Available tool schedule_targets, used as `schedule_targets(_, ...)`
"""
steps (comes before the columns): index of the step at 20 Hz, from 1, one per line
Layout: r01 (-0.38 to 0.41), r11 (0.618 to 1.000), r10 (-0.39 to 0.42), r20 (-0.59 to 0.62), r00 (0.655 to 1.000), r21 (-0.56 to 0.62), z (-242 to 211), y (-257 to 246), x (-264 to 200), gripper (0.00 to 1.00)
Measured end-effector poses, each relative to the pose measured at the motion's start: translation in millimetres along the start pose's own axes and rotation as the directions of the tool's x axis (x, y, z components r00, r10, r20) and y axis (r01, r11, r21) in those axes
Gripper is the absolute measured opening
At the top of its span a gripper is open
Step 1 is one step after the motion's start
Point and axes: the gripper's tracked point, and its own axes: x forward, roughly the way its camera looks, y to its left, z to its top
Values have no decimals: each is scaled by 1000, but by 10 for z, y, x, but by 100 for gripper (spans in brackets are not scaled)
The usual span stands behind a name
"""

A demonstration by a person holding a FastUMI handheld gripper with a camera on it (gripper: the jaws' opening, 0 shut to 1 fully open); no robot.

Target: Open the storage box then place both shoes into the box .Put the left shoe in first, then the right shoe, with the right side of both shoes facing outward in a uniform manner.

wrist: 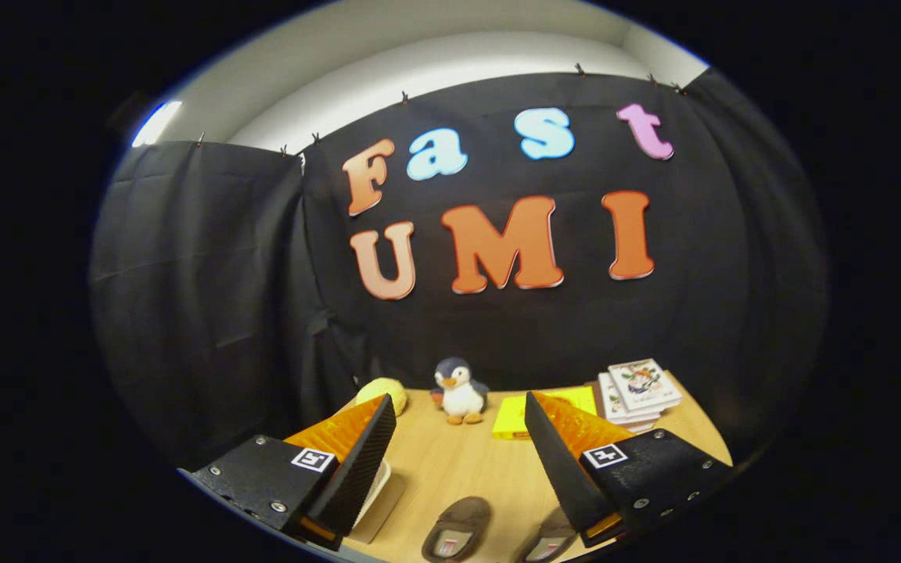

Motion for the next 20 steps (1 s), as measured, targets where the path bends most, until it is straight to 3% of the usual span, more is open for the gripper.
schedule_targets(3, -82, 994, 92, -147, 985, 74, -443, 261, 129, 98)
schedule_targets(7, -167, 970, 216, -308, 926, 178, -929, 605, 189, 98)
schedule_targets(13, -229, 913, 377, -484, 790, 337, -1610, 1078, 205, 97)
schedule_targets(17, -217, 863, 466, -552, 692, 456, -2056, 1268, 231, 97)
schedule_targets(20, -210, 852, 489, -584, 648, 480, -2310, 1350, 288, 97)
